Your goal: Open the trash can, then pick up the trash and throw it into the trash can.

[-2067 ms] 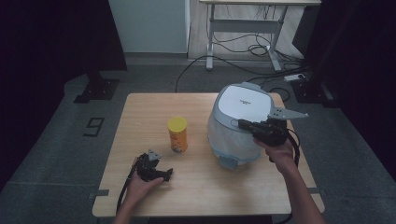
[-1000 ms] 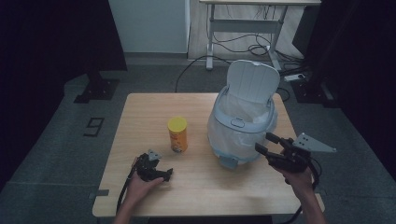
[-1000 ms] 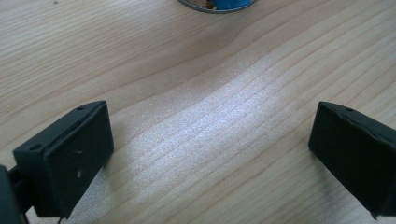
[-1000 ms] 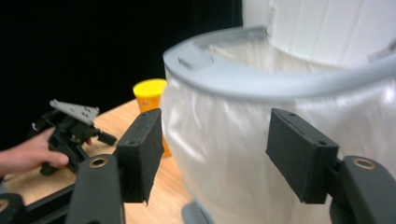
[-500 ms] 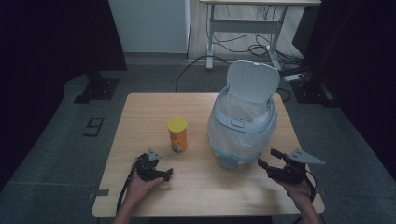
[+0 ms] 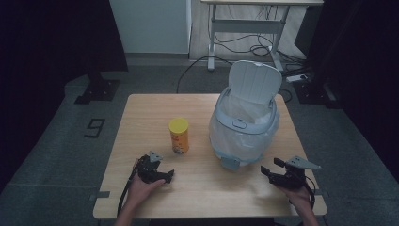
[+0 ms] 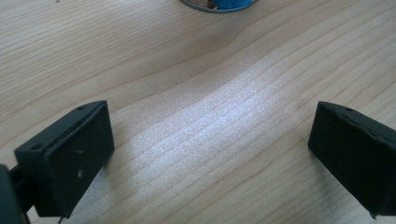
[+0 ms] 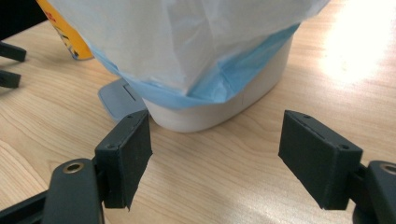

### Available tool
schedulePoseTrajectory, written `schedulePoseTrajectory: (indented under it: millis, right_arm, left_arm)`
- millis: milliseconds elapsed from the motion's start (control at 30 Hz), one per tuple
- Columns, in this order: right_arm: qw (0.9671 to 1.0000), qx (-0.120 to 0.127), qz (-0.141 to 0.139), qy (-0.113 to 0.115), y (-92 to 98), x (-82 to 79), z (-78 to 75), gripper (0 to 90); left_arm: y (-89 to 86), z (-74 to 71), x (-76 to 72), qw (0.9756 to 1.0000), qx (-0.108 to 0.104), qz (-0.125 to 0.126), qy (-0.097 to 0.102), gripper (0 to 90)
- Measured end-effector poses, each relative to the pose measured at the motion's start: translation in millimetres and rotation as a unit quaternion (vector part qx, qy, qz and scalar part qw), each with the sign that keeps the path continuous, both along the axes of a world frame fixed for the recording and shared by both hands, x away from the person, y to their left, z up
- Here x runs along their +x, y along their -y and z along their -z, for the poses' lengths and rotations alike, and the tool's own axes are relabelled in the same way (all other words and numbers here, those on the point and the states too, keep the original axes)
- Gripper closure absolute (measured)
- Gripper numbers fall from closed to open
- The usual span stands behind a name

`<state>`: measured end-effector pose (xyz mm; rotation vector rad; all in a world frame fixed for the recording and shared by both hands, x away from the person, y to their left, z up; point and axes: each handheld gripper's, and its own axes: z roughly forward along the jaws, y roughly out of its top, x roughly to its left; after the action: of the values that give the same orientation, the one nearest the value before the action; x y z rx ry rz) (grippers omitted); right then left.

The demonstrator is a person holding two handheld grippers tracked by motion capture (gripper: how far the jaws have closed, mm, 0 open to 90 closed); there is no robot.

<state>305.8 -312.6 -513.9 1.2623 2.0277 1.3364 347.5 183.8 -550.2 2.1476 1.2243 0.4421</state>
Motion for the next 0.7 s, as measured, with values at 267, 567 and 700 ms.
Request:
schedulePoseTrajectory:
  millis: [267, 567, 700]
  right_arm:
    - [0.9999, -0.005, 0.007, -0.011, 6.3, 5.0, 7.4, 24.7]
    - [0.9998, -0.01, 0.009, -0.015, 8.0, 3.5, 10.4, 24.9]
    - [0.9998, -0.01, 0.01, -0.016, 7.8, 2.9, 10.8, 25.0]
  left_arm:
    - [-2.5, -0.5, -0.4, 0.9999, -0.009, 0.008, 0.002, 2.0]
    - [-5.4, -13.6, -4.9, 0.9993, -0.033, 0.0, 0.02, 6.9]
    - [-4.9, -19.3, -3.5, 0.999, -0.034, 0.0, 0.029, 7.5]
